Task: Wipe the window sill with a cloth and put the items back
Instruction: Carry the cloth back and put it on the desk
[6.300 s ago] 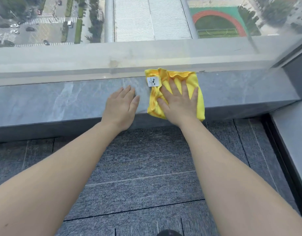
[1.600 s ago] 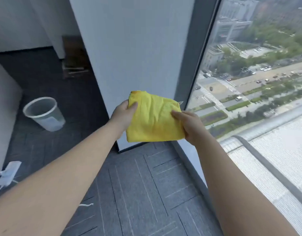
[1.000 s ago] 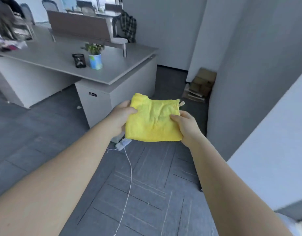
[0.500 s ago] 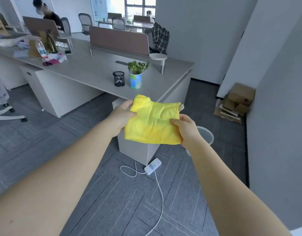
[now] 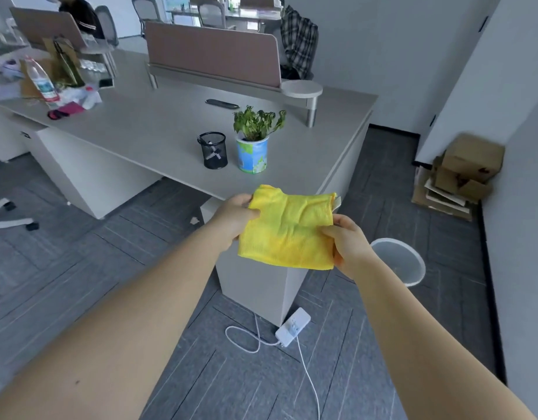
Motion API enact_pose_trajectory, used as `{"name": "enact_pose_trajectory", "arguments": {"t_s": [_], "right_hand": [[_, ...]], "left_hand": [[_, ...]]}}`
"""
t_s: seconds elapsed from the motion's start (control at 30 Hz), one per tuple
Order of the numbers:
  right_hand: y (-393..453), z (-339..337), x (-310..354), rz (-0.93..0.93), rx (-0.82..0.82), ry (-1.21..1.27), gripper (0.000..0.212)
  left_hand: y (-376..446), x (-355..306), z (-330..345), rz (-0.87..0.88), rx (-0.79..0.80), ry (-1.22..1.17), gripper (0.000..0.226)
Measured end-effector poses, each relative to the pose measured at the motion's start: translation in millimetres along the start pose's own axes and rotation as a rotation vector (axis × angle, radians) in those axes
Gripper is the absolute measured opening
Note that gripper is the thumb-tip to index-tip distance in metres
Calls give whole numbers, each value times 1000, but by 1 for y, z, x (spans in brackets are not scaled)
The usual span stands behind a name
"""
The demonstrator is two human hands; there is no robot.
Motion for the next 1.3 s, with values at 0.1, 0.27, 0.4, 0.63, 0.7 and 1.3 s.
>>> {"name": "enact_pose_trajectory", "arguments": {"t_s": [0.1,0.27,0.4,0.63,0.7,1.3], "right_hand": [[46,26,-2,30,-61,17,33],[123,70,-16,80,-220,41,31],[182,101,-28,91,-344,-42,30],[242,129,-33,82,-488,-145,35],[252,130,-34,58,-515,-251,41],[246,220,-1,-412,-450,-641,56]], "left_hand": [[66,2,6,7,29,47,40],[177,14,24,26,143,153,42],[253,31,35,20,215,226,43],[329,47,57,66,281,304,46],[337,51,62,79,286,332,46],[344,61,-27,140,-121,281,38]]}}
Point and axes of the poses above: each hand's wrist, its own y-axis towards the middle knuckle, its own z-axis out of the palm, x = y × z, the point moved 3 cm from there along y, towards the middle knuckle, and after that the axes turned 12 degrees about -x, right-handed, at the moved point
